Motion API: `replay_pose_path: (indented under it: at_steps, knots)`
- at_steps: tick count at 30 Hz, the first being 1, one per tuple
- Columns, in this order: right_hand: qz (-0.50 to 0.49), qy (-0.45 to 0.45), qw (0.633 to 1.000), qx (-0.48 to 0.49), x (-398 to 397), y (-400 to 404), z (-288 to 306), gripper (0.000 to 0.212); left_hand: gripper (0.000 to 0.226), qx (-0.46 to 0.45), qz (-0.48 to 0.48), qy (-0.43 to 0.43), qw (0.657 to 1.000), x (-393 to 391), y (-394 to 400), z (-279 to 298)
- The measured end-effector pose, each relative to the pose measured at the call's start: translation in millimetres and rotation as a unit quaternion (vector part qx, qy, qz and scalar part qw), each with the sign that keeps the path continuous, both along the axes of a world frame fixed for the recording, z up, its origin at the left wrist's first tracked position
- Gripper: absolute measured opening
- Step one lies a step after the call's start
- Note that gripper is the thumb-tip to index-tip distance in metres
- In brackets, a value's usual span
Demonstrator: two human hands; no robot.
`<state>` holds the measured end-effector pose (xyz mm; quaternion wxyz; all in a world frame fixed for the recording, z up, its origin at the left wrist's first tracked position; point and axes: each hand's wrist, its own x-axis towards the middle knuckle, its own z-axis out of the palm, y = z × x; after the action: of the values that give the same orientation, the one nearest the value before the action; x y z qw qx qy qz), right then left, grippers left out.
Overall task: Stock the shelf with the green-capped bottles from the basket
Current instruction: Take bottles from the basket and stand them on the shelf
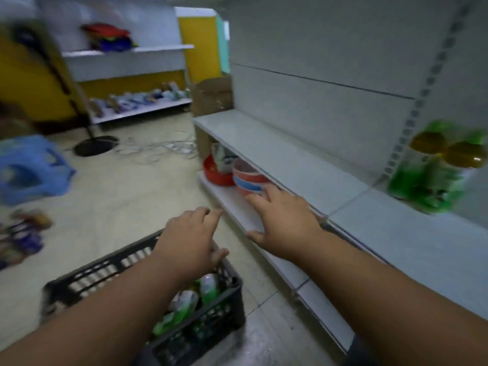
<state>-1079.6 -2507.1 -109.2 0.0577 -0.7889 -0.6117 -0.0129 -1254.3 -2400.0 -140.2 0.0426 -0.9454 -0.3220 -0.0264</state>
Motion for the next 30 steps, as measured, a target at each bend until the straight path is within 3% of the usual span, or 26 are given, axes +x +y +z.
replay_pose_path:
  at_steps: [9, 15, 21, 26, 30]
  knots:
    - [0.18, 0.051, 0.982, -0.018, -167, 57, -29, 0.071, 0.089, -0.026, 0.257, -0.022, 0.966, -194, -31, -10]
    - [0.263, 0.078, 0.959, -0.078, -236, 103, -77, 0.071, 0.088, -0.102, 0.367, -0.039, 0.924, -257, -42, -70]
    - [0.276, 0.126, 0.937, -0.172, -287, 160, -169, 0.07, 0.076, -0.147, 0.412, -0.053, 0.898, -300, -4, -145]
    - [0.258, 0.166, 0.93, -0.204, -308, 209, -235, 0.062, 0.08, -0.146, 0.391, -0.032, 0.908, -316, 60, -198]
    - [0.266, 0.153, 0.925, -0.226, -305, 233, -275, 0.069, 0.091, -0.14, 0.375, -0.015, 0.916, -321, 105, -232]
